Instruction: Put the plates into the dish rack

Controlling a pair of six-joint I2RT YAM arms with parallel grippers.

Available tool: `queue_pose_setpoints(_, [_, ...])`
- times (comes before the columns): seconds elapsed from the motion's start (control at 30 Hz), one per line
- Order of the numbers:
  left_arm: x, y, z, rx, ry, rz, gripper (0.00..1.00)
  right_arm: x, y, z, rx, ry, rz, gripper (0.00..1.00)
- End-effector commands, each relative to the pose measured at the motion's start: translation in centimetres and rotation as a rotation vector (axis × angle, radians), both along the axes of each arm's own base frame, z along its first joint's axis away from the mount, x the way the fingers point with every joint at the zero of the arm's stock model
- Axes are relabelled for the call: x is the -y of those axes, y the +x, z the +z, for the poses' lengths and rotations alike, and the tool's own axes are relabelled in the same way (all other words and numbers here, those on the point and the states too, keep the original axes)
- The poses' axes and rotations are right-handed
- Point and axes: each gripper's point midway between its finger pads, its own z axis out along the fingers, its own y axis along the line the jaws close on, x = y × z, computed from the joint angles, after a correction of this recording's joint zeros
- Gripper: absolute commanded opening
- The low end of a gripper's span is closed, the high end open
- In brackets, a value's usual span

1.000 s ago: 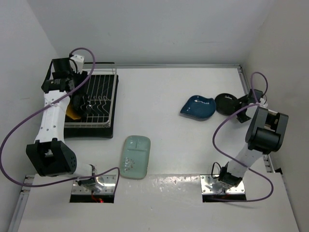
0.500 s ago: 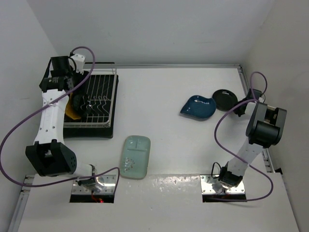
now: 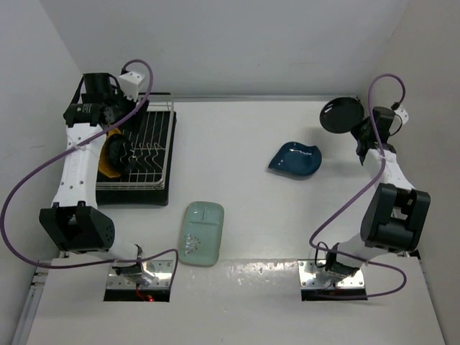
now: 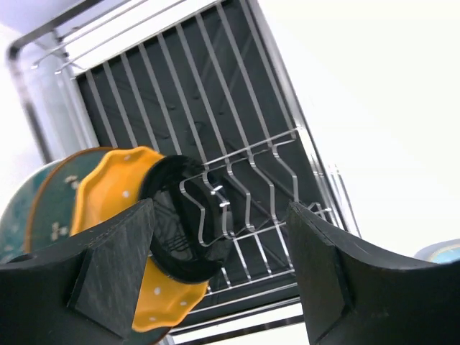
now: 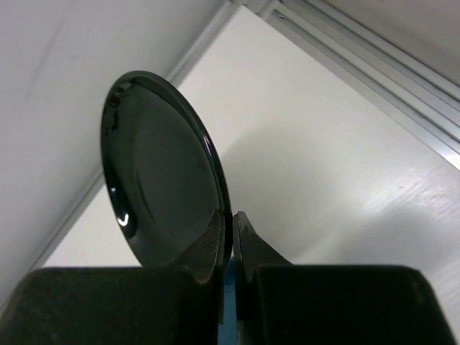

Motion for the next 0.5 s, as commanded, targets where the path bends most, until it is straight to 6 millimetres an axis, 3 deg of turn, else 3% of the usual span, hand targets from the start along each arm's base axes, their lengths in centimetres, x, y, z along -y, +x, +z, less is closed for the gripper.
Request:
queue_pose_setpoints(0.0, [2.7, -0.1, 1.3, 0.022, -0.050, -0.107, 0.78, -2.1, 0.4, 3.0, 0.111, 0.006, 0.045, 0.00])
queue_pose_setpoints(0.1, [4.9, -0.3, 1.5, 0.025, -0.107, -0.195, 0.78, -8.1, 1.5, 3.7, 0.147, 0.036, 0.193, 0.00])
queue_pose_setpoints(0.13, [7.2, -0.9, 1.2, 0.007, -0.153, -0.274, 0.78, -10.5, 1.9, 4.0, 0.167, 0.050, 0.250, 0.00])
queue_pose_setpoints(0.17, [8.3, -0.9, 0.8, -0.005, -0.177, -0.312, 0.80, -12.3, 2.1, 4.6, 0.201, 0.068, 0.313, 0.00])
queue_pose_setpoints(0.2, [9.3, -0.8, 0.9, -0.008, -0.199, -0.352, 0.81, -14.9, 2.3, 5.0, 0.216, 0.075, 0.372, 0.00])
queue_pose_setpoints(0.23, [11.3, -1.5, 1.5, -0.008, -0.240, -0.426, 0.86, -19.4, 2.3, 6.0, 0.248, 0.098, 0.509, 0.00])
queue_pose_setpoints(0.3, [13.0, -1.8, 1.3, -0.026, -0.275, -0.495, 0.91, -24.2, 2.1, 7.6, 0.284, 0.096, 0.637, 0.00])
queue_pose_setpoints(0.33, [13.7, -2.3, 1.4, -0.035, -0.293, -0.523, 0.94, -26.1, 1.8, 8.0, 0.292, 0.097, 0.705, 0.00])
queue_pose_setpoints(0.37, [14.8, -2.8, 2.0, -0.028, -0.320, -0.570, 0.99, -30.5, 1.0, 8.3, 0.292, 0.108, 0.810, 0.00])
queue_pose_setpoints(0.43, [15.0, -2.7, 1.7, -0.038, -0.332, -0.579, 0.99, -33.4, 0.3, 9.6, 0.323, 0.107, 0.919, 0.00])
queue_pose_setpoints(0.47, [15.2, -2.6, 1.4, -0.047, -0.340, -0.585, 0.99, -36.5, -0.9, 9.1, 0.313, 0.111, 0.996, 0.00])
